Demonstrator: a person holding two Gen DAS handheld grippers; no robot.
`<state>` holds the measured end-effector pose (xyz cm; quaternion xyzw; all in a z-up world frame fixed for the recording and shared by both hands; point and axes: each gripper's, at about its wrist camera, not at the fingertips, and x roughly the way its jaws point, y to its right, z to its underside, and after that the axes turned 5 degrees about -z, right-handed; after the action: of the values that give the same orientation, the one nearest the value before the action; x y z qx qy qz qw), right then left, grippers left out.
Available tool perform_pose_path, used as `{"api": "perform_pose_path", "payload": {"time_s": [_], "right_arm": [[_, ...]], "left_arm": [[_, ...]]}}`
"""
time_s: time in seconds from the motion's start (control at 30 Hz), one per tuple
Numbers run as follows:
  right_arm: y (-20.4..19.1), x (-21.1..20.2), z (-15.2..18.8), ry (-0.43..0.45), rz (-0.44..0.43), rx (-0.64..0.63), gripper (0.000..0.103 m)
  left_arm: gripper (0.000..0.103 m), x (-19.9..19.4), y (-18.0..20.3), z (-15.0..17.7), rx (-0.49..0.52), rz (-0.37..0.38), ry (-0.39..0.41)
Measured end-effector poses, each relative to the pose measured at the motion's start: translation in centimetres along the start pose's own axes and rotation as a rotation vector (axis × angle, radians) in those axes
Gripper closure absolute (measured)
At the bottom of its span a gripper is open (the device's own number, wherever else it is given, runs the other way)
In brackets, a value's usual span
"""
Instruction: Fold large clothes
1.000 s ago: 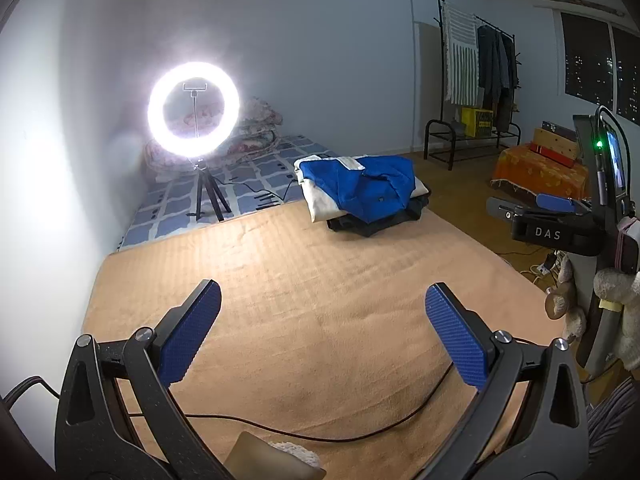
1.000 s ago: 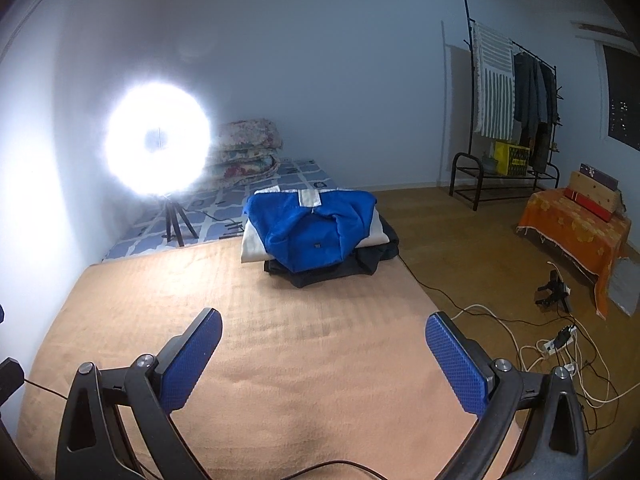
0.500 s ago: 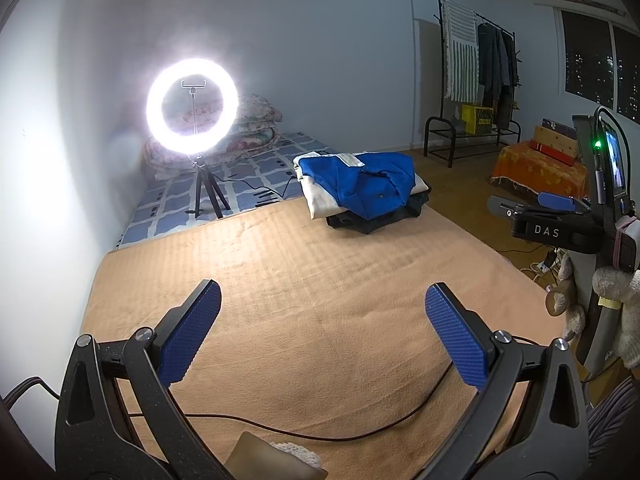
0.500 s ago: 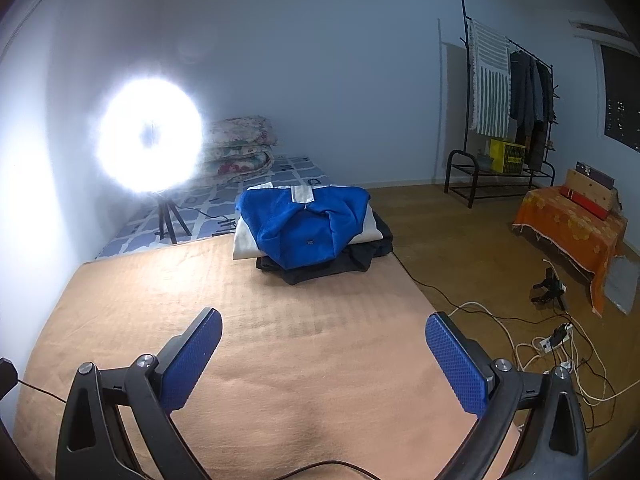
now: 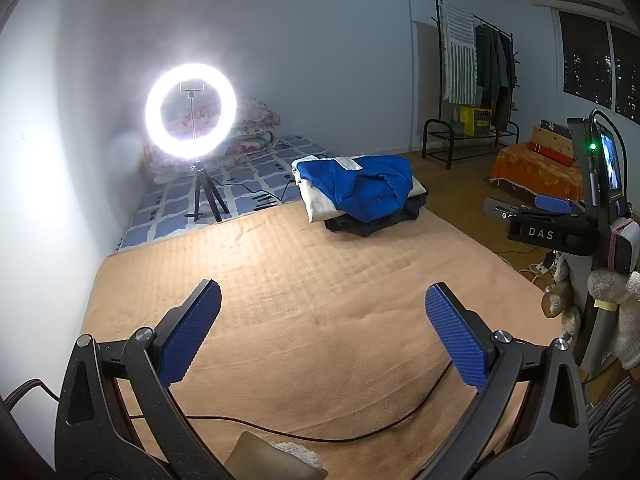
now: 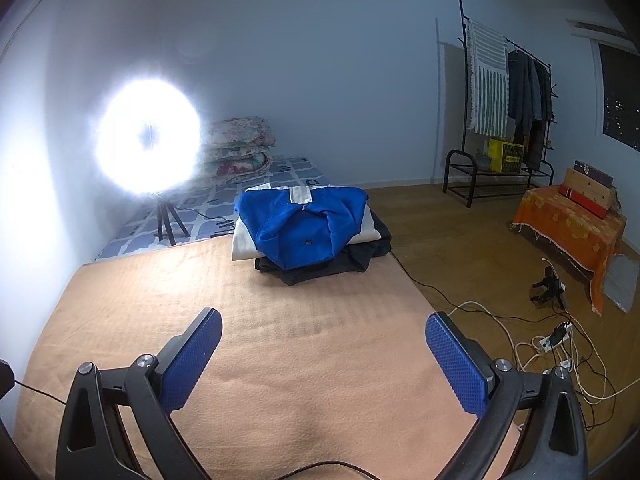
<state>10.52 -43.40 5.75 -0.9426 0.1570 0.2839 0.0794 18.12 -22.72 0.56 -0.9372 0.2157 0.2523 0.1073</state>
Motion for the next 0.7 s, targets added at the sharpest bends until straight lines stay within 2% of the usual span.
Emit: {"api": "perform_pose_path", "payload": {"time_s": [0.7], "right_arm": [[-0.07, -0.06, 0.34, -0.002, 0.007, 0.015, 0.000]], "left_arm": [[0.000, -0.71, -0.23, -0.16, 0.000, -0.005, 0.013]]}}
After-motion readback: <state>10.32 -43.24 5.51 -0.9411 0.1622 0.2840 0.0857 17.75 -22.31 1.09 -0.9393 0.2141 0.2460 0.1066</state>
